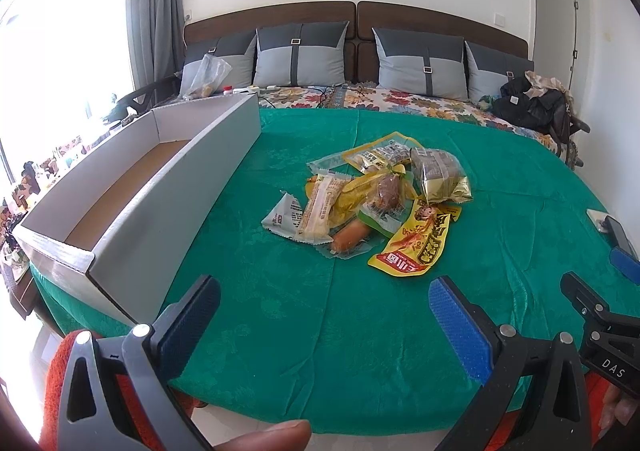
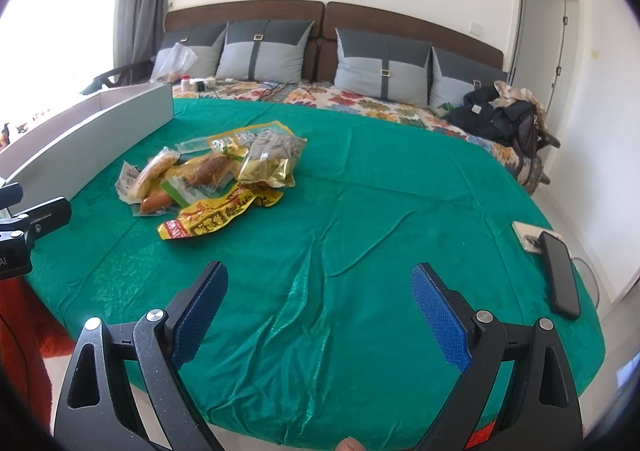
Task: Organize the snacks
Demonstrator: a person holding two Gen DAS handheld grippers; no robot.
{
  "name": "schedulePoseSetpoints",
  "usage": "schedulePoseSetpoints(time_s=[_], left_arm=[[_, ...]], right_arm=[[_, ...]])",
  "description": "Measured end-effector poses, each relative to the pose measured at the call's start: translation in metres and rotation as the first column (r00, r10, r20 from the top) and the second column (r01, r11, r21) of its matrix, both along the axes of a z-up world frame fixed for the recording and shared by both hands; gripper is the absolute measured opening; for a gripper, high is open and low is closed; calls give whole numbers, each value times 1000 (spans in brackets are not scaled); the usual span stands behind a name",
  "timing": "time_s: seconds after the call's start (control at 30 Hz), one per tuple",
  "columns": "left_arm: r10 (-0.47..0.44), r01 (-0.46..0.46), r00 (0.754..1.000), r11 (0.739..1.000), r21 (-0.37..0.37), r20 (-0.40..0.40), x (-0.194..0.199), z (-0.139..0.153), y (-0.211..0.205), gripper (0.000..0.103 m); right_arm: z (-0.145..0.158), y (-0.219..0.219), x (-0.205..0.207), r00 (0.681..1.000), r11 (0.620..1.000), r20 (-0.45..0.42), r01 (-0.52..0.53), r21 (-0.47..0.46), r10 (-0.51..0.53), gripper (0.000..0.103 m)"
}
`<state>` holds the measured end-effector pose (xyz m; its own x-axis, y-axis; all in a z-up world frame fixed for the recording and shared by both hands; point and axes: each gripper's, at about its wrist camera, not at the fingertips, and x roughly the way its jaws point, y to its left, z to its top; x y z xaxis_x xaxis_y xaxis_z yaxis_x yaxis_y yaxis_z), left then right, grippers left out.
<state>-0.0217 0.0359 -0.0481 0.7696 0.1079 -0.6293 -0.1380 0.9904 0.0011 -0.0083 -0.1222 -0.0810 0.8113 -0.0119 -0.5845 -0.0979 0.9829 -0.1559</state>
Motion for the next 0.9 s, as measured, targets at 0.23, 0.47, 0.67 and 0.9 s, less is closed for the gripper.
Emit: schedulePoseSetpoints(time_s=[0.23,0.47,0.67,0.9], left_arm=[[1,-1,1000,1000,-1,-4,0,-1,0,103],[2,-2,1000,1000,-2,-5,1,-2,0,103],[2,-2,1000,1000,-1,-7,2,-3,1,103],[5,-5,1000,1000,0,-8,3,-5,2,103]], right_arm=[[-2,-1,3,1000,1000,-2,7,-8,-7,95],[-2,-3,3,1000,1000,15,10,-3,-10,95],[-3,-1,4,1000,1000,-7,7,-4,-7,95],[-3,-1,4,1000,1000,0,7,-10,-7,95]])
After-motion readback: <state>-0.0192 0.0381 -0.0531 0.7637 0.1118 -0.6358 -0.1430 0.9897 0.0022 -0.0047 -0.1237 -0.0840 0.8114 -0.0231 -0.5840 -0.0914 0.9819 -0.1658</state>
